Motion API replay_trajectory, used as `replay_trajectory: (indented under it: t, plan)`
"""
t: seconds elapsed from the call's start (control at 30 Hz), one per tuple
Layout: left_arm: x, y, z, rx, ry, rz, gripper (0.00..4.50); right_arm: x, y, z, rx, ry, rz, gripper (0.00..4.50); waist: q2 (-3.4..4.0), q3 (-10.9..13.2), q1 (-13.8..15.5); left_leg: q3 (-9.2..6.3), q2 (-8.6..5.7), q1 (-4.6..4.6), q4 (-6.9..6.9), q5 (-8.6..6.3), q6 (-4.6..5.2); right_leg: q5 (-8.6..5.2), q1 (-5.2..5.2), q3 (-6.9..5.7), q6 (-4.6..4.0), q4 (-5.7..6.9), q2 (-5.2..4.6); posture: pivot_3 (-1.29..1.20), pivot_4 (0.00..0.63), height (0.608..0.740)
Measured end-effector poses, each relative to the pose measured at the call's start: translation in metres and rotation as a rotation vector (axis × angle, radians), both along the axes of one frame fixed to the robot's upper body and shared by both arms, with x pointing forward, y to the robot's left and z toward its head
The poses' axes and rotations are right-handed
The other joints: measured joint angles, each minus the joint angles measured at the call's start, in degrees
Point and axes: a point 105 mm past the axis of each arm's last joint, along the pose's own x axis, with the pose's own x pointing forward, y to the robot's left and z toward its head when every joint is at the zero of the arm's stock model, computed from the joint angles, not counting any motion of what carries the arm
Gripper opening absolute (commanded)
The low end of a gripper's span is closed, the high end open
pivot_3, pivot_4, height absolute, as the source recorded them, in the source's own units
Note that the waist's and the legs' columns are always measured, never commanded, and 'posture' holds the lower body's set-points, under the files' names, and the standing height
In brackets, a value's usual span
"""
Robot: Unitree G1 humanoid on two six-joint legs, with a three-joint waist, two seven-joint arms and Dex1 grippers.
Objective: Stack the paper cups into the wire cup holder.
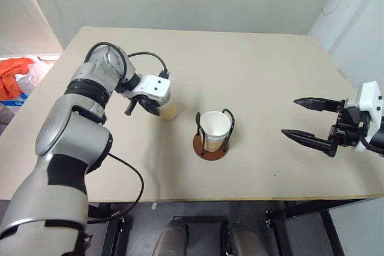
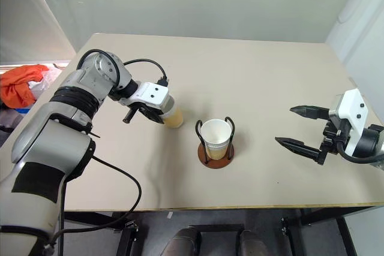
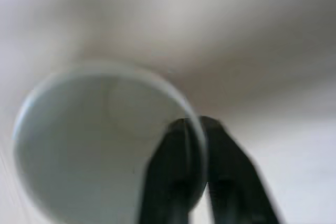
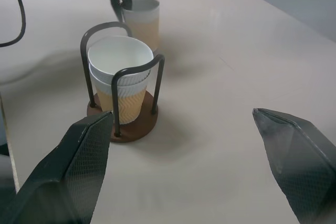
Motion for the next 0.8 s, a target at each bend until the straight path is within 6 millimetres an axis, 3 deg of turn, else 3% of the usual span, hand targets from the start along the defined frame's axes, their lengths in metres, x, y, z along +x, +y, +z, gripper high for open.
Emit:
replay_trajectory:
  t: [0.17, 0.33, 0.47, 0.57, 0.67, 0.8]
  plan:
    - [-0.003, -0.005, 0.013, -0.062, 0.010, -0.018, 0.05, 0.000, 0.000, 0.002, -0.005, -0.005, 0.002, 4.50, 0.00, 0.0, 0.0, -0.01, 0.00, -0.01, 0.01, 0.00, 0.00, 0.00, -0.01, 0.00, 0.00, 0.00, -0.01, 0.00, 0.150, 0.740]
    - [-0.008, -0.031, 0.045, -0.216, -0.054, -0.118, 0.05, -0.004, 0.004, 0.004, 0.001, 0.014, 0.052, 4.50, -0.04, 0.0, 0.0, 0.01, 0.02, -0.05, -0.01, -0.01, 0.00, 0.00, -0.03, -0.01, 0.01, 0.00, 0.00, 0.00, 0.150, 0.740]
    - [-0.047, -0.066, 0.096, -0.392, -0.053, -0.331, 0.05, -0.008, 0.002, -0.002, -0.007, 0.044, 0.056, 4.50, -0.05, 0.0, -0.1, 0.08, -0.01, -0.09, -0.04, -0.05, -0.02, -0.04, -0.10, 0.01, 0.04, -0.04, 0.05, 0.00, 0.150, 0.740]
    - [-0.079, -0.087, 0.122, -0.429, -0.039, -0.494, 0.05, -0.010, 0.001, -0.005, -0.010, 0.058, 0.057, 4.50, 0.00, 0.0, 0.0, 0.10, -0.03, -0.01, -0.04, -0.10, 0.03, -0.14, -0.02, 0.04, -0.02, -0.02, -0.03, 0.00, 0.150, 0.740]
    - [-0.096, -0.099, 0.124, -0.416, -0.003, -0.591, 0.05, -0.013, 0.002, -0.009, -0.012, 0.070, 0.051, 4.50, 0.02, 0.0, 0.0, 0.12, 0.00, 0.21, -0.03, -0.13, 0.06, -0.18, 0.16, 0.04, -0.09, 0.05, -0.06, 0.00, 0.150, 0.740]
    - [-0.092, -0.105, 0.101, -0.323, 0.034, -0.623, 0.05, -0.015, 0.005, -0.009, -0.004, 0.062, 0.039, 4.50, 0.05, 0.0, -0.2, 0.18, 0.01, 0.64, -0.05, -0.33, 0.05, -0.40, 0.50, 0.01, -0.45, 0.07, -0.02, 0.00, 0.150, 0.740]
